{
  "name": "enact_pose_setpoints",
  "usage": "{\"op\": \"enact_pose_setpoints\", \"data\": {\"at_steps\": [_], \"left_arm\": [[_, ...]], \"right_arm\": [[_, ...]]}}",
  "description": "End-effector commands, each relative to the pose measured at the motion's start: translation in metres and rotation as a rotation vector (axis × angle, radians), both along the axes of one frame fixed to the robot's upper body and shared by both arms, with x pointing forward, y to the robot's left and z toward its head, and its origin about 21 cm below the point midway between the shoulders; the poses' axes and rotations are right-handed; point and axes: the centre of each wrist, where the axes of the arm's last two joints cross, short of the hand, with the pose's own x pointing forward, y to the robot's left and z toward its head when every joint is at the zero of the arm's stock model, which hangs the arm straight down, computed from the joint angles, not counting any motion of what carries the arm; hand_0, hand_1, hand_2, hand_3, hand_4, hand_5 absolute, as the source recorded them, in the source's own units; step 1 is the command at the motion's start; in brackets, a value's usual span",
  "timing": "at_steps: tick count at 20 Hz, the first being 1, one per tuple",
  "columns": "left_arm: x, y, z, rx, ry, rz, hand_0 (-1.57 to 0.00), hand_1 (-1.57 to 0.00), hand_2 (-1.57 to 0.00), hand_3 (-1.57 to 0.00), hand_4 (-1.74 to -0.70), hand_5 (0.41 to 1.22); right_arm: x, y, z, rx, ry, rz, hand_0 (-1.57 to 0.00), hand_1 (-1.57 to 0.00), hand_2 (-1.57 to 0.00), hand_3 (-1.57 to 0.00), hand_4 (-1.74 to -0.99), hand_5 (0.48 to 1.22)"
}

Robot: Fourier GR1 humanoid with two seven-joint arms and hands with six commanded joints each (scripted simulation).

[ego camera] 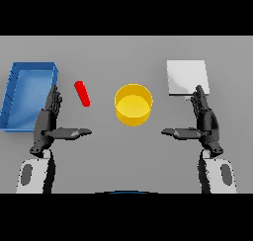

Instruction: Pick up the red beaker and tilt it to pour out 1 green nut into yellow bowl. Pick up the yellow bowl and place it on the metallic measuring scale.

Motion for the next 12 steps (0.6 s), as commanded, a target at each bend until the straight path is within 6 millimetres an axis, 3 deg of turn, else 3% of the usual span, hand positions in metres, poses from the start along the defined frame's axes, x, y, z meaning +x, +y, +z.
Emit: {"op": "enact_pose_setpoints", "data": {"at_steps": [1,6,8,12], "left_arm": [[0.0,0.0,0.0,0.0,0.0,0.001,0.0,0.0,0.0,0.0,-1.2,0.652],[-0.001,0.001,-0.001,0.001,-0.002,0.002,0.0,0.0,0.0,0.0,-1.2,0.652],[-0.016,0.0,0.008,0.121,-0.041,-0.054,0.0,0.0,0.0,0.0,-1.21,0.649],[-0.026,-0.003,0.02,0.183,-0.014,-0.069,0.0,0.0,0.0,0.0,-1.22,0.66]], "right_arm": [[0.0,0.001,0.0,0.001,0.0,0.0,0.0,0.0,0.0,0.0,-1.245,0.681],[0.004,0.008,0.0,0.003,0.007,0.004,0.0,0.0,0.0,0.0,-1.245,0.681],[-0.011,0.003,0.006,-0.223,-0.125,0.027,0.0,0.0,0.0,0.0,-1.242,0.678],[-0.022,0.011,0.012,-0.323,-0.149,0.049,0.0,0.0,0.0,0.0,-1.235,0.678]]}}
